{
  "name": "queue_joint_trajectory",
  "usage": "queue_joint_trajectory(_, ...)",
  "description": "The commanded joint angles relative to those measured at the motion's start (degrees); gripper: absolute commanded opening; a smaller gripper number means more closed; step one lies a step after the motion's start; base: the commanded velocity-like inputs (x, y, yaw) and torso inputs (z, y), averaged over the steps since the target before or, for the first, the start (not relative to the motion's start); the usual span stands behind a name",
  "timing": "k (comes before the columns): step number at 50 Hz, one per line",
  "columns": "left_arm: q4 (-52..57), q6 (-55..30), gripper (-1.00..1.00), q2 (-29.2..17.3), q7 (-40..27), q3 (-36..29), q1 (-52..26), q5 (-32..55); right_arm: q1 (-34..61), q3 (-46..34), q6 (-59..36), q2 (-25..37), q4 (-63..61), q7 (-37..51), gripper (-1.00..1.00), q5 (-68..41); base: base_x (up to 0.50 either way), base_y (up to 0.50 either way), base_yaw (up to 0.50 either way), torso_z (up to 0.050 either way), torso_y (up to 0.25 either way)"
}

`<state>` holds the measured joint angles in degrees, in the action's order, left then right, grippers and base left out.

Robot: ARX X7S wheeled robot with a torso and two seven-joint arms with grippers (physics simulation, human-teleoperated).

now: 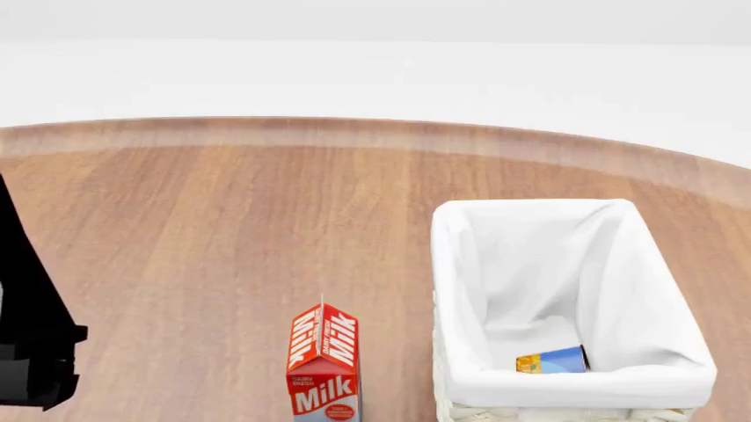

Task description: Pick up the alphabet soup and the tomato sauce, and put them in the basket.

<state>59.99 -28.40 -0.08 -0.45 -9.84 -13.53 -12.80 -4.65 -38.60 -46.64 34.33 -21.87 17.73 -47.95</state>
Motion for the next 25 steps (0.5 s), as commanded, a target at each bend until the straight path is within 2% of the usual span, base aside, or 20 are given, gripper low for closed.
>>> queue_joint_trajectory(1, 0.0, -0.4, 1.00, 0.0, 0.1, -0.2, -0.4, -0.3, 0.7, -1.2, -0.4, 1.8, -4.6, 1.0, -1.00, 2.7, 0.00, 0.00, 0.00, 0.000, 0.000)
queue_joint_trajectory(8, 0.0, -0.1, 1.00, 0.0, 0.0, -0.1, -0.1, -0.1, 2.0, 3.0, -4.0, 5.2, -14.8, 5.1, -1.00, -3.3, 0.00, 0.00, 0.00, 0.000, 0.000)
queue_joint_trajectory(12, 0.0, 0.2, 1.00, 0.0, 0.0, 0.0, 0.1, 0.0, 4.1, 7.7, -6.9, 7.5, -21.9, 9.7, -1.00, -10.3, 0.00, 0.00, 0.00, 0.000, 0.000)
queue_joint_trajectory(21, 0.0, 0.4, 1.00, 0.0, -0.1, -0.1, 0.3, -0.1, 11.8, 16.2, -9.1, 10.9, -28.9, 17.7, -1.00, -25.6, 0.00, 0.00, 0.00, 0.000, 0.000)
queue_joint_trajectory(25, 0.0, 0.3, 1.00, 0.0, -0.1, 0.0, 0.2, 0.1, 14.2, 17.8, -8.8, 11.9, -29.7, 18.4, -1.00, -27.2, 0.00, 0.00, 0.00, 0.000, 0.000)
